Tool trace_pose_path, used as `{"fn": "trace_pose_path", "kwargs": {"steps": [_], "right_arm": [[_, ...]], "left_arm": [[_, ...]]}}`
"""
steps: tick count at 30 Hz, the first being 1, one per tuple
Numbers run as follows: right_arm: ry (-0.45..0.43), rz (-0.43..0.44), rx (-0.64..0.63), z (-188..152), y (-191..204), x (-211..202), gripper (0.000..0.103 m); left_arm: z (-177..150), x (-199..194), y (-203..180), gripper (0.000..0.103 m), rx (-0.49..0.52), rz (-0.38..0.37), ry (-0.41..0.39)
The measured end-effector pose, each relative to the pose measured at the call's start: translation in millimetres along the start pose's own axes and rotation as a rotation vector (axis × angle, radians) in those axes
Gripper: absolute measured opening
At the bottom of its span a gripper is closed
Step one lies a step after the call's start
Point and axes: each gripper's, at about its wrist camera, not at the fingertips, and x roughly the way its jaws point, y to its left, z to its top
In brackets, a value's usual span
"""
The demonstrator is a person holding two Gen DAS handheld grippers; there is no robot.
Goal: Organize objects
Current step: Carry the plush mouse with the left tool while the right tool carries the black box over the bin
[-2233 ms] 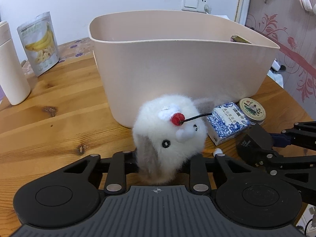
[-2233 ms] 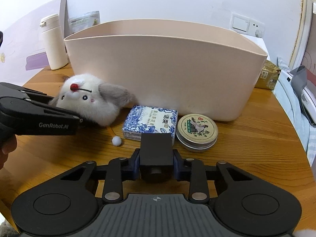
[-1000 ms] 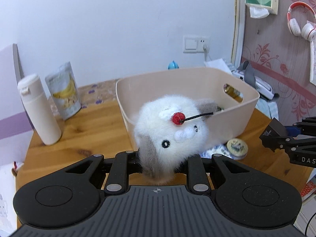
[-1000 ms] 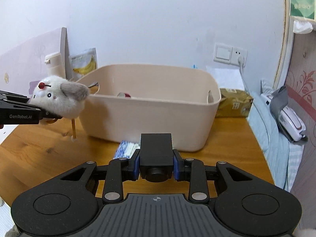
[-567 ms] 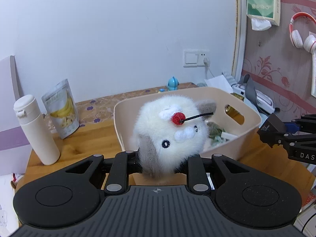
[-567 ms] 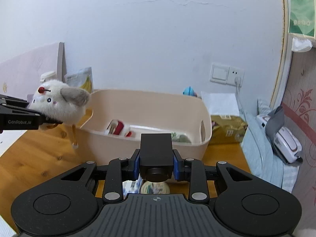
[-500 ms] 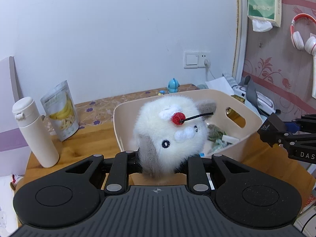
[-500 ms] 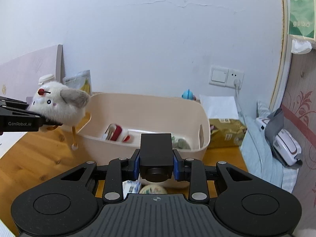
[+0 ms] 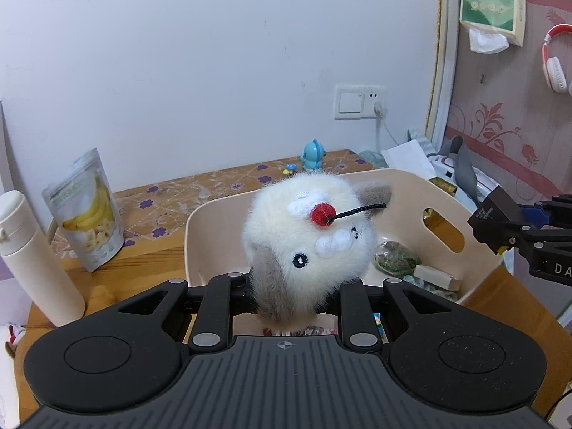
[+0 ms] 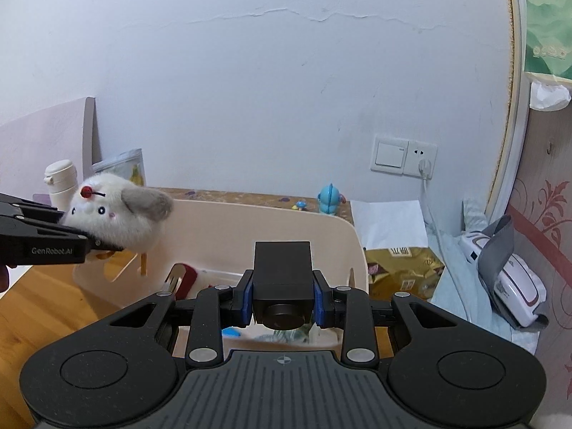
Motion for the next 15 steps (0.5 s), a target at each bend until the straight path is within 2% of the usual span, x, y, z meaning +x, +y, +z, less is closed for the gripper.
{"fn": "trace_pose_path", "kwargs": {"steps": [7,15], "right_arm": [[0.041,-0.005,-0.006,4,-1,27,0.030],[0.103,0.007,-0.036,2,2,58,0.030]], "left_arm": [[3,32,-4,0.022,0.037,-0.008,0.049],[5,68,-10,0.022,0.086,-0.009,0.142]]}}
